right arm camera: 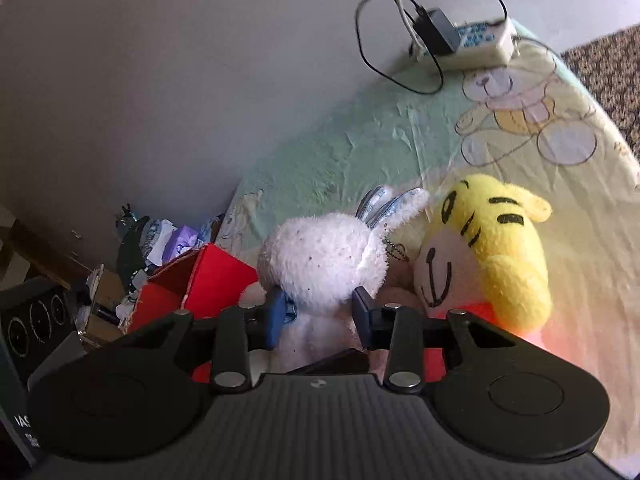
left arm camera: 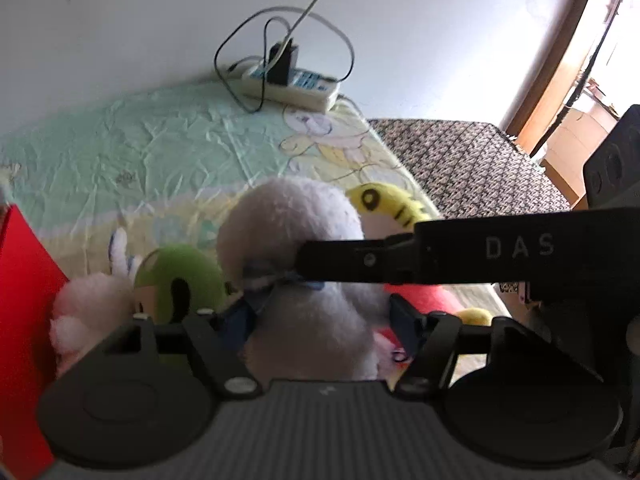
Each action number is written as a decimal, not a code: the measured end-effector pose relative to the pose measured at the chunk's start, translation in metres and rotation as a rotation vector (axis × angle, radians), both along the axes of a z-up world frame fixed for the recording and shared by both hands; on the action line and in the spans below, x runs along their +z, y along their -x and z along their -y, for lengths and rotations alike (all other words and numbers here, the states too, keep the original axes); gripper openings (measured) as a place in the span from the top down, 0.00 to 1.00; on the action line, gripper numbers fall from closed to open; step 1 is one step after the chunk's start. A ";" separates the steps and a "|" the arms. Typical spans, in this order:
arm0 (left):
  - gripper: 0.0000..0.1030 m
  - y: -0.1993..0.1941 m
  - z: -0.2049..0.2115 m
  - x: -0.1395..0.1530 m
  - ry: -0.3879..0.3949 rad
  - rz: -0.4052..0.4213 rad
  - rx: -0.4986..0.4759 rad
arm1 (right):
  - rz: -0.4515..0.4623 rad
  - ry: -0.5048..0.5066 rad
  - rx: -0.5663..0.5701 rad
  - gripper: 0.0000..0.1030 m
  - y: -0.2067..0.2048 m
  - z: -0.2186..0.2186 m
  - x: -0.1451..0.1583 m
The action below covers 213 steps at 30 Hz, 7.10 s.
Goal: Organize objects
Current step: 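Close the right gripper on the white bunny's head and lift it, then carry the white bunny with the right gripper over the red box, then lower the bunny into the red box and open the right gripper, then move the right gripper back toward the yellow tiger plush, then grasp the yellow tiger plush by its head with the right gripper, then lift and carry the yellow tiger with the right gripper to the red box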
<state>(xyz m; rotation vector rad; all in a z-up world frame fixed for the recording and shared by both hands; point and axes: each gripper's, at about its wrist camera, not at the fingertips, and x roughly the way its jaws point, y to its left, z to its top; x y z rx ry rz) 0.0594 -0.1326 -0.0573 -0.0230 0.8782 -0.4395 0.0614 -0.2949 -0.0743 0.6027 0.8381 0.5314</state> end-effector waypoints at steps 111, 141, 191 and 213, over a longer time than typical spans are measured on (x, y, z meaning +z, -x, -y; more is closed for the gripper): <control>0.15 0.057 -0.340 0.025 -0.358 0.006 0.389 | 0.085 0.184 0.099 0.60 0.034 -0.322 0.031; 0.15 0.054 -0.109 0.048 -0.367 0.038 0.142 | 0.115 0.316 -0.182 0.60 0.081 -0.112 0.049; 0.23 0.001 0.062 -0.023 -0.161 -0.130 -0.143 | -0.030 0.294 -0.321 0.46 0.036 0.044 -0.019; 0.15 -0.017 0.049 -0.031 0.018 -0.161 -0.196 | -0.090 0.097 -0.326 0.67 0.012 0.061 -0.040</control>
